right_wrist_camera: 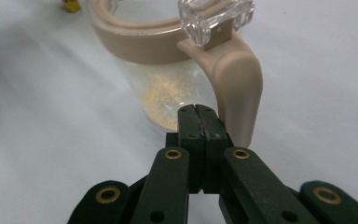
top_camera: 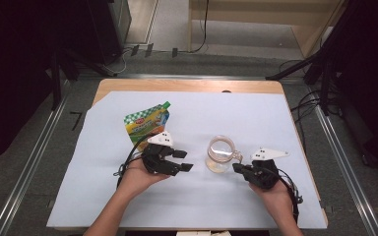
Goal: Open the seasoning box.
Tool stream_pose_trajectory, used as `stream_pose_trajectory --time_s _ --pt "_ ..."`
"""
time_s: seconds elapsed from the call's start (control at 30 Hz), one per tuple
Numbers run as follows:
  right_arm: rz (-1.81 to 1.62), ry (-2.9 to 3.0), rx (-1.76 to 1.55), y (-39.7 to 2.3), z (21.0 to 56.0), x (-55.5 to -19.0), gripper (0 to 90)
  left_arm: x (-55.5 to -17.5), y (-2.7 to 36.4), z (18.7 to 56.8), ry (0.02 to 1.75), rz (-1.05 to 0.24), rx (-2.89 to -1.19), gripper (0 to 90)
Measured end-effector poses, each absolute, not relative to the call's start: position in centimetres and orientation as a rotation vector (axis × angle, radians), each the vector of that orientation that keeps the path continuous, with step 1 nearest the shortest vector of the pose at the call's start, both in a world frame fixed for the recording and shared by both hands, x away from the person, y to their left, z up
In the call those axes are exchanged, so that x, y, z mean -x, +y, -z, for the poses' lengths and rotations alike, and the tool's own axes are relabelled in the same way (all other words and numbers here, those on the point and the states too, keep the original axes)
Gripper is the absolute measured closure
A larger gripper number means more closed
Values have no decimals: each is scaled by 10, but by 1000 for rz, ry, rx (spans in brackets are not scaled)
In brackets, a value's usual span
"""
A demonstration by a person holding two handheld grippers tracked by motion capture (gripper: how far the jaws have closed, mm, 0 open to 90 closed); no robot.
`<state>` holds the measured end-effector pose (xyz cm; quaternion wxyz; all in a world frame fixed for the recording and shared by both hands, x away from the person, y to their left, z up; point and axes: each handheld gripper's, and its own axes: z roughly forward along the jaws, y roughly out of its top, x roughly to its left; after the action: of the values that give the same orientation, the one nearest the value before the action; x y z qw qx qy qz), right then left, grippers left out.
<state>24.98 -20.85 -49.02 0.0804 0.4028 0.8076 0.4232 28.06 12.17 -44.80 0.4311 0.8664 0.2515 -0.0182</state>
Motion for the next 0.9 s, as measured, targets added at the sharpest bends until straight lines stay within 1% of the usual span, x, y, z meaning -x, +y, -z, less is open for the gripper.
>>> stream_pose_trajectory --time_s 0.17,0.33,0.47,0.57,0.6,0.8,0.9 --pt "-1260 2403 -1215 -213 490 -259 900 -281 116 448 623 83 -2171 438" --pt "-1270 2421 -1209 -218 490 -267 900 -281 110 452 613 111 -2206 441" --pt "-1263 2456 -1187 -222 487 -267 900 -285 106 451 611 113 -2203 407" --pt "-1282 2467 -1177 -228 483 -266 900 -287 105 451 589 145 -2190 388" --pt "-1270 2468 -1164 -228 483 -267 900 -288 103 451 591 135 -2196 388" --pt "-1256 2508 -1105 -229 483 -281 900 -299 90 452 605 128 -2201 350" --pt "-1261 2507 -1109 -231 484 -288 900 -305 82 453 600 137 -2211 301"
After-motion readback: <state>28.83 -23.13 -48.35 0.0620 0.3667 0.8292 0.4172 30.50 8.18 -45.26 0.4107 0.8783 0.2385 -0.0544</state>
